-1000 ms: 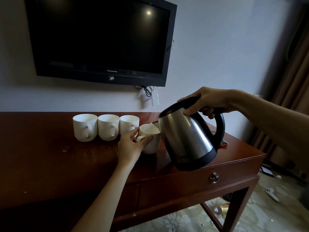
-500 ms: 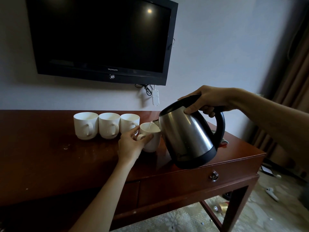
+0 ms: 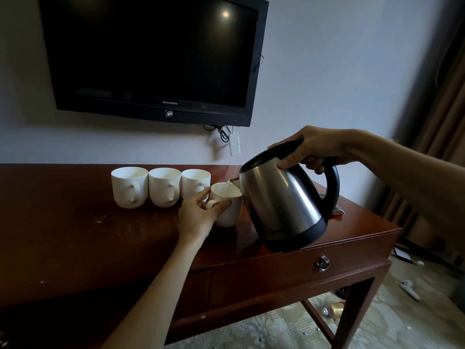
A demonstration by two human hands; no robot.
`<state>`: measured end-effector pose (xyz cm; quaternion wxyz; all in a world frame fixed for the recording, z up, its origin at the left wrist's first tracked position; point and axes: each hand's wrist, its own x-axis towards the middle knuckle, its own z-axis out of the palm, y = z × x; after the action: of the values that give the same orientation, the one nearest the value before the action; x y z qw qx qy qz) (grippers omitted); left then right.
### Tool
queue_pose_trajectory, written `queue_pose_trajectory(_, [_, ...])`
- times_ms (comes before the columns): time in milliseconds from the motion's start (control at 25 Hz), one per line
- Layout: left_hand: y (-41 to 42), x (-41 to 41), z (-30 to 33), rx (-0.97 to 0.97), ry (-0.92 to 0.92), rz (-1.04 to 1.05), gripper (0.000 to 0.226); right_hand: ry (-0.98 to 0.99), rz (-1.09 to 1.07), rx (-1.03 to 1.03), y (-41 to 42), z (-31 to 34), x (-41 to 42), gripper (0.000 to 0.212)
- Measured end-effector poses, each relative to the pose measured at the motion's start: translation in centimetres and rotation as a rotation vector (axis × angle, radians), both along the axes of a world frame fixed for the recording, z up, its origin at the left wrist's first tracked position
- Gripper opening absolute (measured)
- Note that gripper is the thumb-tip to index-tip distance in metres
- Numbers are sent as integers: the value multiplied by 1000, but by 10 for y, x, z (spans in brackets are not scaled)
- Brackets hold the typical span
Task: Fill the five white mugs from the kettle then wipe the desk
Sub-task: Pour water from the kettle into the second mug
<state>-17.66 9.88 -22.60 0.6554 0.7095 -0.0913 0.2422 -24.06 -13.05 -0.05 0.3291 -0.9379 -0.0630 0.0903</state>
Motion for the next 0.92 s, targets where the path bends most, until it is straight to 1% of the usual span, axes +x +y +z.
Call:
queue_pose_trajectory(280, [2,3,-3,-29,-9,-7,72,0,-5,9,1,0,0,54])
queue_pose_trajectory(440, [0,2,-1,-11,-11,3,64,7,-5,8,1,0,0,52])
queue_pose_trajectory(560, [0,6,-5,-13,-11,12,63,8,-6,8,2,0,0,60])
queue_pose_trajectory(600, [0,7,-5,-13,-8,11,62,9,-7,11,2,0,0,59])
queue_pose_trajectory(760, [1,10,-7,-29,2,0,68,11,3,10,3,0,0,45])
queue_pose_trajectory(920, [0,11,-7,-48,-6,-10,70,7,-3,9,3,0,0,47])
